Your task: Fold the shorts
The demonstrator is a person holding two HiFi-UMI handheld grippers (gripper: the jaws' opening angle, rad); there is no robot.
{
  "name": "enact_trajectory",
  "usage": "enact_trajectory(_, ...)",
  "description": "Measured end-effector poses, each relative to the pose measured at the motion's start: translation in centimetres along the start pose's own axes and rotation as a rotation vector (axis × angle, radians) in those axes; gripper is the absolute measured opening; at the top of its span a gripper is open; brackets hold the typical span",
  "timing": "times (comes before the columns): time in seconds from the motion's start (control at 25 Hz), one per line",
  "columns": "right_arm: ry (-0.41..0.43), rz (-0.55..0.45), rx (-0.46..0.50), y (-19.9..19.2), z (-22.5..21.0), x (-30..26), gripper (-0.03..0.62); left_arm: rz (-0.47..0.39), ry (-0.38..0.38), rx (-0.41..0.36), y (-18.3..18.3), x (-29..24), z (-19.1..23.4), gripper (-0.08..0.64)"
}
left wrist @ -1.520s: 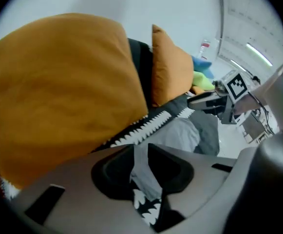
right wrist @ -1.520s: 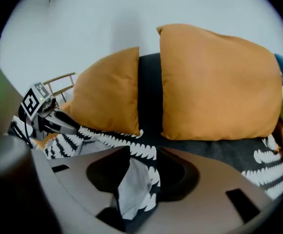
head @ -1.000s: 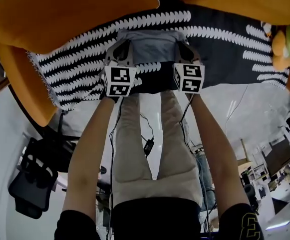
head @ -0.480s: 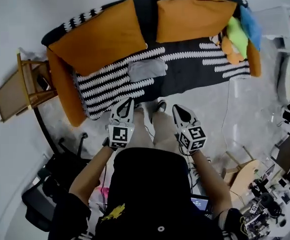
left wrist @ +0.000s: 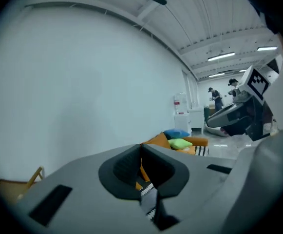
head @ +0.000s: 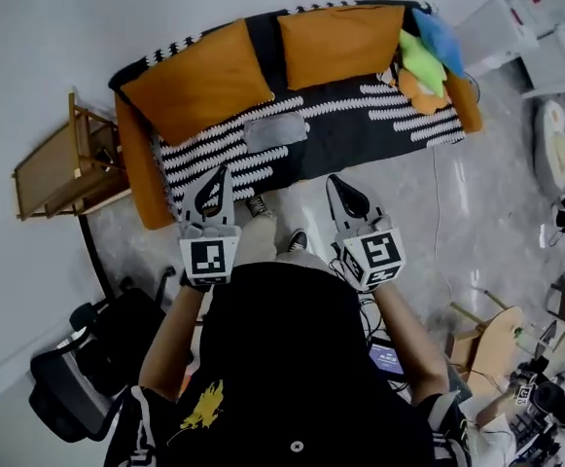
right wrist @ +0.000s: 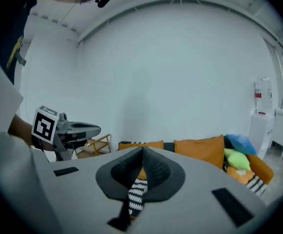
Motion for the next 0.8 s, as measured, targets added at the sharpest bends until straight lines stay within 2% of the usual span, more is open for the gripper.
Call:
enact_trajectory(0.12,-0.004,-0.073,0.064,2.8,1.0,4.2,0.012,0.012,0.04,0.059,1.3,4.0,-2.1,0.015)
enact_trajectory(0.24,-0.092,-0.121,0.097,3.4,2.4,7.3,0.012,0.002,-0.006,0.043,1.7,6.8,-3.4,0.015)
enact_trajectory(0.32,-0.15,-0.152,0.082,3.3,3.6,8.3,0.012,-0.013,-0.044,0.014,1.5,8.2,-3.2,0.015)
enact_trajectory(0.44,-0.212,-0.19,0.018,2.8,5.3,8.7,0.012,-0.05,-0.081,-0.005,1.3,9.9,-1.4,0.015)
enact_trajectory(0.56,-0.24,-0.21,-0.019,2.3,7.6,8.3,0.013,-0.161,-0.067,0.053,1.9,11.6,1.0,0.014)
enact_trajectory(0.64,-0.235,-0.211,-0.025,1.8,9.6,7.9,0.014,-0.213,-0.052,0.073,2.2,12.7,2.9,0.014)
enact_trajectory(0.8,-0.192,-0.187,0.016,1.7,13.6,6.2,0.014,-0.219,-0.04,0.083,1.8,14.7,6.4,0.014)
Point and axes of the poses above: the fingertips, and each gripper's own axes: x backward along the fingers, z to its left, y out of its top, the point moved 2 cm from there along x, backward along the fingers, and after that the axes turned 3 degrees about z, right-handed, at the moved point
